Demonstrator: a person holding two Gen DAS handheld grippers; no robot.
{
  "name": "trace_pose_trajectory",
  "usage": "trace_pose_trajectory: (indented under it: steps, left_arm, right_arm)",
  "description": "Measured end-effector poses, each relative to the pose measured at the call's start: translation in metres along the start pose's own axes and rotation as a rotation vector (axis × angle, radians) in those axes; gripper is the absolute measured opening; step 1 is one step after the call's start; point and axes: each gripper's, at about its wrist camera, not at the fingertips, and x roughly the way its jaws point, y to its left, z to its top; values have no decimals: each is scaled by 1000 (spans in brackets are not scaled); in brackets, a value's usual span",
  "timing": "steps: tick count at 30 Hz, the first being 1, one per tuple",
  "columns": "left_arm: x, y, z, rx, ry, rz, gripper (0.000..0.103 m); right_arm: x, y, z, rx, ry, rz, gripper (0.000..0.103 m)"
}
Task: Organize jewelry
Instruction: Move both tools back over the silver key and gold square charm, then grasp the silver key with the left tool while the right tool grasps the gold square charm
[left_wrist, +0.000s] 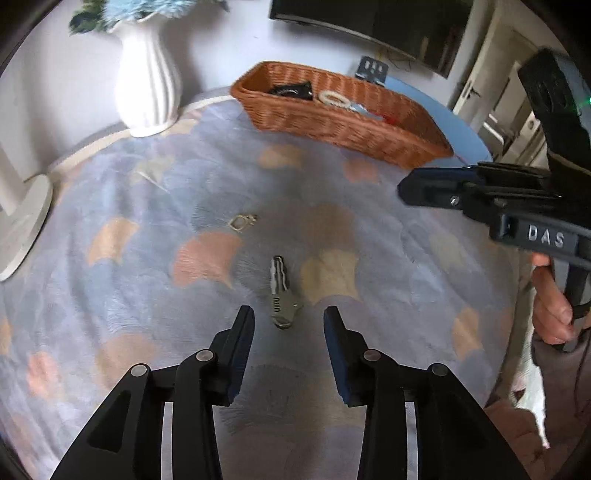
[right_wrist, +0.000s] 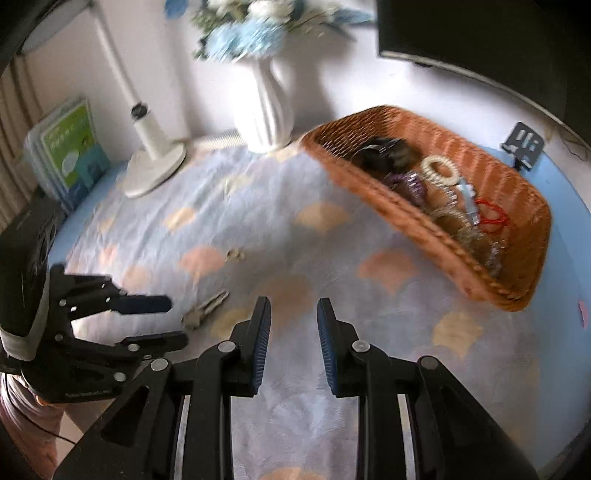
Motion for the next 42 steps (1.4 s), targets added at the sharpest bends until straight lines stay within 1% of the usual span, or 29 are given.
trace_pose_trajectory:
  steps: [3, 5, 9, 12, 13, 16, 20, 23, 25, 26, 30, 34, 36, 39, 42]
  left_arm:
    - [11, -5, 3, 14, 6, 25, 40]
    - [17, -5, 4, 15, 9, 45, 40]
    - [20, -1, 4, 3, -5, 49, 39]
    - [20, 2, 3, 0, -18, 78, 23]
    - [19, 4, 3, -3, -24, 88, 23]
    - [14, 14, 2, -36, -38, 113, 23]
    - [3, 45, -2, -120, -67, 142, 23]
    - [1, 67, -6, -190, -83, 133, 23]
    - [0, 77, -10, -224, -115, 97, 23]
    - [-1, 80, -11, -231, -118, 87, 23]
    - [-1, 80, -13, -218, -124, 97, 24]
    - [0, 74, -11, -192, -124, 109, 24]
    - [0, 74, -11, -190, -124, 107, 24]
    - [0, 76, -12, -199, -127, 94, 24]
    - [0, 76, -12, -197, -127, 95, 24]
  right_arm:
    - [13, 6, -3, -14, 27, 6, 28]
    - [21, 7, -4, -16, 44, 29, 28]
    - [32, 9, -2, -17, 57, 67, 28]
    - [44, 14, 4, -29, 70, 107, 28]
    - [48, 16, 5, -33, 77, 111, 28]
    - [66, 28, 9, -70, 110, 108, 28]
    - [84, 38, 13, -116, 126, 108, 28]
    - [92, 44, 20, -159, 101, 96, 28]
    - [99, 48, 27, -190, 90, 90, 28]
    - [101, 50, 30, -205, 85, 88, 28]
    - [110, 59, 36, -264, 59, 63, 28]
    - [112, 66, 34, -302, 28, 34, 27]
    - [109, 66, 31, -303, 16, 30, 23]
    - [104, 68, 24, -307, 15, 27, 12]
    - [102, 73, 19, -339, 2, -4, 10]
